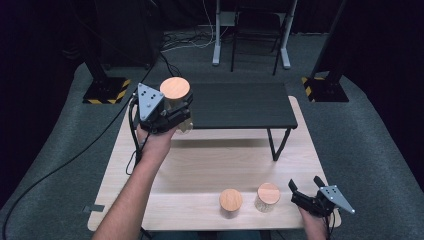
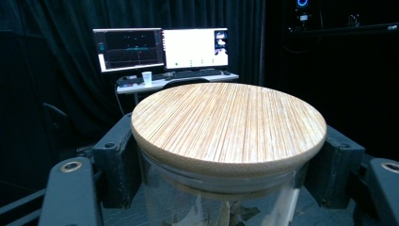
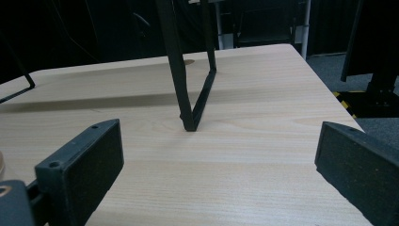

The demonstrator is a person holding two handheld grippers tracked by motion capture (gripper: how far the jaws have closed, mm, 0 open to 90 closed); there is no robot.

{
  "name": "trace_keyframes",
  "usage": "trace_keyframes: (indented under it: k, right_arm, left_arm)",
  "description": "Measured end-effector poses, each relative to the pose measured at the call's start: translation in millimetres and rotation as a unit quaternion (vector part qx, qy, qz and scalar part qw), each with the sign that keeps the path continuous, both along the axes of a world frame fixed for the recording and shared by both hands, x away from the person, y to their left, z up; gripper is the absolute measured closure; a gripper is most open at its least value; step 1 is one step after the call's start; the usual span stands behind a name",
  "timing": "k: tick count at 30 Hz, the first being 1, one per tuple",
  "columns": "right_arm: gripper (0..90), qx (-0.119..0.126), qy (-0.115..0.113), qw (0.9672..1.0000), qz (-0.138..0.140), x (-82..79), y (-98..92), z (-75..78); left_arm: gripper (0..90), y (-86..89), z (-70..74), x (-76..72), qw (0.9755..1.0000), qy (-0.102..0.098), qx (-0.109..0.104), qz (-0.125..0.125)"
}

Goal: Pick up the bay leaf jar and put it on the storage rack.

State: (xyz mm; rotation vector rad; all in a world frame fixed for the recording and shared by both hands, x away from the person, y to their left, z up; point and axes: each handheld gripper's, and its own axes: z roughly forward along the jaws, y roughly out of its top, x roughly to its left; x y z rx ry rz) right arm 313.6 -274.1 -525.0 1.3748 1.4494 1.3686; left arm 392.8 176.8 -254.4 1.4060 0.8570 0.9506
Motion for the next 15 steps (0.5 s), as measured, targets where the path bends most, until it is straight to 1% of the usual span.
trace_keyframes:
  k: [2, 4, 7, 10, 11, 12, 13, 15]
  right_arm:
    - [1.0, -0.001, -0.002, 1.0, 0.001, -0.1, 0.1, 0.0]
    - [1.0, 0.0, -0.003, 1.0, 0.001, -0.3, -0.2, -0.1]
    - [1.0, -0.001, -0.002, 1.0, 0.001, -0.2, -0.2, -0.1]
    - [1.1, -0.001, 0.0, 1.0, 0.001, 0.0, 0.2, 0.0]
    - [1.1, -0.002, -0.003, 1.0, 0.0, -0.2, 0.1, -0.1]
    - [1.1, -0.002, -0.003, 1.0, 0.0, -0.2, 0.1, -0.1]
    - [1.1, 0.001, -0.008, 1.0, -0.003, -1.4, -0.2, -0.3]
    - [1.1, 0.001, -0.008, 1.0, -0.003, -1.4, -0.5, -0.3]
  left_arm:
    - [25.1, 2.9, -0.6, 2.6, 1.0, -0.002, 0.002, 0.004]
    - [25.1, 4.9, -0.6, 5.4, 1.0, -0.003, -0.004, 0.007]
    - [25.2, 5.5, -1.0, 8.0, 0.9999, -0.005, -0.005, 0.009]
    - [25.1, 4.3, -2.5, 13.1, 0.9999, -0.002, -0.003, 0.011]
    - [25.1, 3.6, -3.1, 14.4, 0.9999, -0.003, -0.002, 0.014]
    - [25.1, 2.8, -3.5, 16.0, 0.9999, -0.003, -0.002, 0.014]
    - [25.2, 2.2, -3.6, 17.4, 0.9999, -0.002, -0.004, 0.012]
    - [25.2, 0.5, -4.0, 20.1, 0.9999, -0.003, -0.004, 0.011]
